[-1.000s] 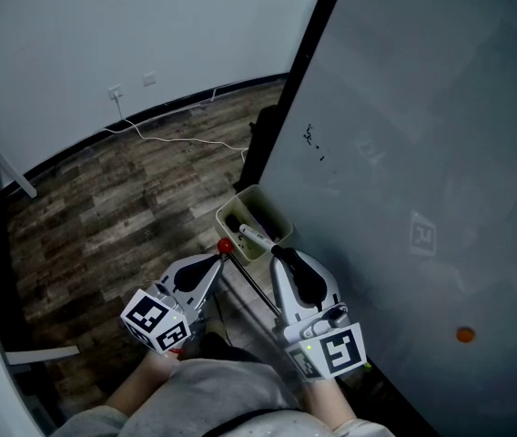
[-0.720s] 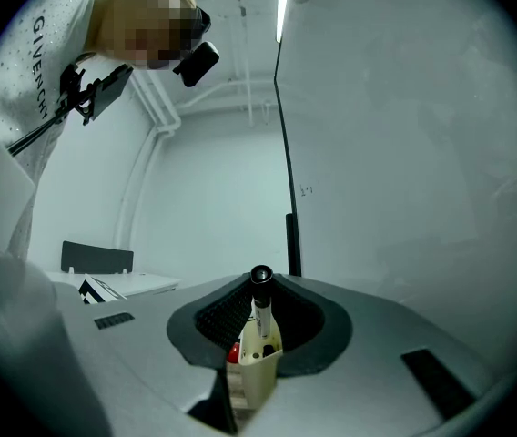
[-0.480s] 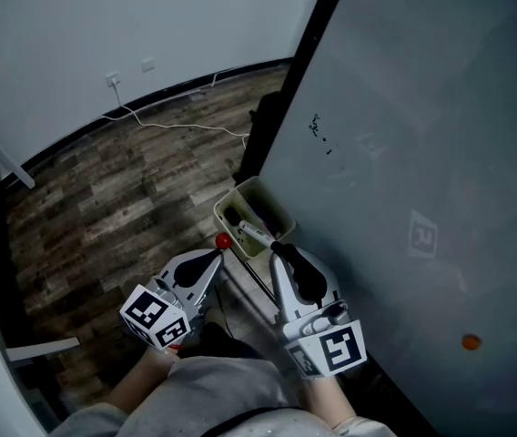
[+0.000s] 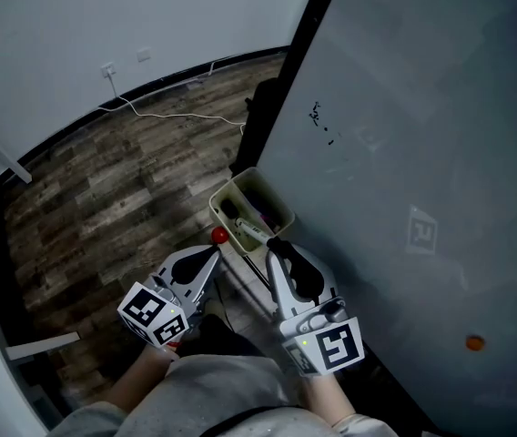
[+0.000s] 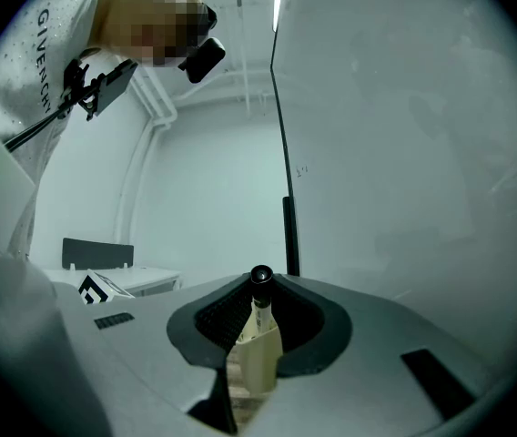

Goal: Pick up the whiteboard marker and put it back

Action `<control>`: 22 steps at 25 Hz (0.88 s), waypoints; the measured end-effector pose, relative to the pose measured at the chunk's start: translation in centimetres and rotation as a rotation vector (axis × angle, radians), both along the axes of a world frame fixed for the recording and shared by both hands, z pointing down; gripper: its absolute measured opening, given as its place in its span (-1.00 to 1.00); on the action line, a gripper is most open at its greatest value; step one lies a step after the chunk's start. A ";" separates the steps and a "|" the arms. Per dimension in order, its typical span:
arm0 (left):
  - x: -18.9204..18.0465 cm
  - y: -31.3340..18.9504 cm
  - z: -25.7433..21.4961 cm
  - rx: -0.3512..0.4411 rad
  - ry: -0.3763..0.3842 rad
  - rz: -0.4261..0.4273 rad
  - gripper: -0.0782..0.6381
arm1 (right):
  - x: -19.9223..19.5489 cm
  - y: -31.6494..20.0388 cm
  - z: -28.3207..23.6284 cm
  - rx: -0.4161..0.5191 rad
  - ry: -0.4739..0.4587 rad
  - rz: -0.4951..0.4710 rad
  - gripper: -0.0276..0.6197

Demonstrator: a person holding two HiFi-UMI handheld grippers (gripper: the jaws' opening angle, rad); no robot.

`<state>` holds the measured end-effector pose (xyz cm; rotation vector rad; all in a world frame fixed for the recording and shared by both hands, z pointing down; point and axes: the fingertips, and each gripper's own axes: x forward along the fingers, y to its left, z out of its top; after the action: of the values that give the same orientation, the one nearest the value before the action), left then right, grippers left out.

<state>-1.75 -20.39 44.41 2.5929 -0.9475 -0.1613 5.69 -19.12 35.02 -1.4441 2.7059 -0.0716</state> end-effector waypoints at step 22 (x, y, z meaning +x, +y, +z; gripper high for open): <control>0.5 0.1 2.2 -0.048 -0.008 0.011 -0.74 | -0.4 -0.2 2.2 -0.058 -0.020 -0.023 -0.67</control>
<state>-1.26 -20.28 46.58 2.5565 -0.9291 -0.1242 5.25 -19.35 37.23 -1.4187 2.7266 -0.1657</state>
